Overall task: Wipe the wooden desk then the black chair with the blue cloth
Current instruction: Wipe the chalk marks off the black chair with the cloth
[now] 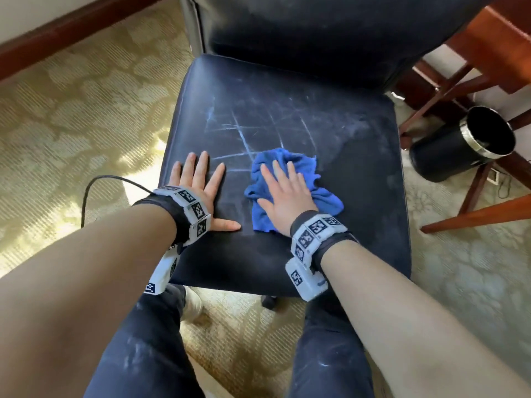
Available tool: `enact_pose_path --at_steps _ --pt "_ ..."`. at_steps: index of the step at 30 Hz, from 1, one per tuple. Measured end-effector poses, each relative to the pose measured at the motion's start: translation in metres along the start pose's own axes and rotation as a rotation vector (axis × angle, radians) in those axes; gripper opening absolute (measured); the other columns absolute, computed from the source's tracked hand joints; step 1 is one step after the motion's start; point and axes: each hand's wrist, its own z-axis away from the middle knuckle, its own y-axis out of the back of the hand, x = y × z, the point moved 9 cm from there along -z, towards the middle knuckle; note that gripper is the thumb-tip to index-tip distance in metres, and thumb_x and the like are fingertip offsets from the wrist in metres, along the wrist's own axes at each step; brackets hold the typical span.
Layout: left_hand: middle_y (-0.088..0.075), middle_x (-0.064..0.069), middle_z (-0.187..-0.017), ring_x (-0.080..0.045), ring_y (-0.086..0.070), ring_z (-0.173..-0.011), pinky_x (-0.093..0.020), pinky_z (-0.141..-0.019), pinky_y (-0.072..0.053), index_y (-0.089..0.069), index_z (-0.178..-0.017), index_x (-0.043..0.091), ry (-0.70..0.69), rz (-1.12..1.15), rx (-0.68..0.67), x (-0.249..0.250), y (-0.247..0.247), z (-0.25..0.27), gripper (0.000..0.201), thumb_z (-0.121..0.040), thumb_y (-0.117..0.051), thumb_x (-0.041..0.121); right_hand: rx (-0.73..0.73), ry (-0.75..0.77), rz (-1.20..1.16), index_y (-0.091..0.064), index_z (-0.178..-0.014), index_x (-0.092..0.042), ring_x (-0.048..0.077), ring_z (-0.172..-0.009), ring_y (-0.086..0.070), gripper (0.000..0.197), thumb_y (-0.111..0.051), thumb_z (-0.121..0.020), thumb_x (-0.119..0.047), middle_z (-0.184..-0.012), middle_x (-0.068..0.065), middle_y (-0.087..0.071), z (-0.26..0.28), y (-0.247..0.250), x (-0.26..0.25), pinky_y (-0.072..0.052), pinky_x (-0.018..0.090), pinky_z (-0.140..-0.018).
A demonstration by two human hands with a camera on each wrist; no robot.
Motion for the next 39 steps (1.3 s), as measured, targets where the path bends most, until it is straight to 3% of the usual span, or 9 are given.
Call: enact_pose_path --at_steps 3,7,9,14,19,24,28,32,39 --pt "0.028 -0.013 -0.152 -0.034 0.025 -0.140 -0.048 -0.113 0.012 0.026 -0.145 0.022 0.001 0.010 0.005 0.001 0.000 0.001 0.124 -0.059 -0.030 0.093 -0.020 0.015 -0.038 0.008 -0.149 -0.024 0.024 -0.144 0.013 0.066 -0.031 -0.099 -0.041 -0.157 -0.001 0.013 -0.026 0.009 -0.003 0.005 0.039 -0.117" --pt "0.029 -0.013 -0.152 -0.034 0.025 -0.140 -0.049 -0.112 0.012 0.027 -0.144 0.022 0.001 0.000 -0.016 -0.002 0.000 -0.002 0.125 -0.059 -0.030 0.093 0.044 -0.282 -0.112 0.004 -0.150 -0.019 0.029 -0.144 0.004 0.066 -0.034 -0.099 -0.038 -0.158 0.005 0.007 -0.033 0.027 0.075 -0.005 0.041 -0.117" --pt "0.030 -0.014 -0.151 -0.035 0.025 -0.140 -0.049 -0.112 0.012 0.028 -0.144 0.022 -0.004 -0.016 -0.018 -0.004 -0.001 -0.005 0.125 -0.058 -0.028 0.094 0.019 -0.338 -0.111 0.005 -0.150 -0.018 0.029 -0.144 0.005 0.066 -0.033 -0.100 -0.036 -0.158 0.005 0.008 -0.021 0.024 0.093 -0.003 0.041 -0.116" --pt "0.030 -0.013 -0.151 -0.035 0.025 -0.139 -0.050 -0.112 0.012 0.027 -0.144 0.022 -0.013 -0.017 0.007 -0.008 -0.003 -0.012 0.128 -0.054 -0.026 0.097 -0.023 -0.145 -0.019 0.009 -0.149 -0.017 0.030 -0.144 0.011 0.066 -0.030 -0.100 -0.038 -0.157 0.005 0.013 -0.002 0.005 0.035 0.002 0.042 -0.116" --pt "0.030 -0.014 -0.151 -0.035 0.025 -0.140 -0.049 -0.112 0.012 0.028 -0.143 0.021 -0.014 -0.044 -0.006 -0.007 0.001 -0.011 0.127 -0.057 -0.028 0.095 -0.020 0.005 -0.056 0.008 -0.149 -0.024 0.025 -0.144 0.015 0.066 -0.031 -0.099 -0.041 -0.157 0.000 0.014 -0.032 0.010 -0.012 0.006 0.040 -0.116" --pt "0.031 -0.013 -0.151 -0.035 0.026 -0.139 -0.049 -0.112 0.014 0.029 -0.143 0.022 -0.015 -0.029 -0.013 -0.007 -0.002 -0.009 0.128 -0.055 -0.026 0.096 0.092 -0.265 -0.172 0.002 -0.150 -0.020 0.027 -0.145 0.005 0.065 -0.033 -0.099 -0.040 -0.158 0.003 0.005 -0.049 0.030 0.050 -0.002 0.040 -0.116" --pt "0.031 -0.014 -0.151 -0.035 0.026 -0.139 -0.050 -0.113 0.012 0.028 -0.143 0.022 -0.009 -0.031 -0.023 -0.006 0.000 -0.007 0.127 -0.056 -0.027 0.096 0.139 -0.450 -0.211 0.000 -0.150 -0.019 0.025 -0.145 0.002 0.065 -0.032 -0.099 -0.042 -0.158 0.002 0.001 -0.021 0.026 0.103 -0.003 0.039 -0.117" --pt "0.030 -0.013 -0.151 -0.035 0.026 -0.139 -0.049 -0.112 0.012 0.027 -0.144 0.022 -0.006 -0.030 -0.028 -0.006 0.000 -0.006 0.127 -0.057 -0.029 0.096 0.141 -0.532 -0.236 0.001 -0.150 -0.018 0.027 -0.144 0.006 0.065 -0.031 -0.099 -0.043 -0.158 0.005 0.003 0.008 0.011 0.097 0.001 0.040 -0.116" --pt "0.030 -0.014 -0.151 -0.035 0.026 -0.139 -0.050 -0.112 0.013 0.027 -0.144 0.021 0.011 -0.023 -0.014 -0.002 -0.001 -0.002 0.127 -0.058 -0.029 0.095 0.016 -0.183 -0.141 0.009 -0.149 -0.021 0.028 -0.144 0.013 0.064 -0.029 -0.100 -0.039 -0.157 0.003 0.014 -0.023 0.008 0.010 0.006 0.040 -0.116"
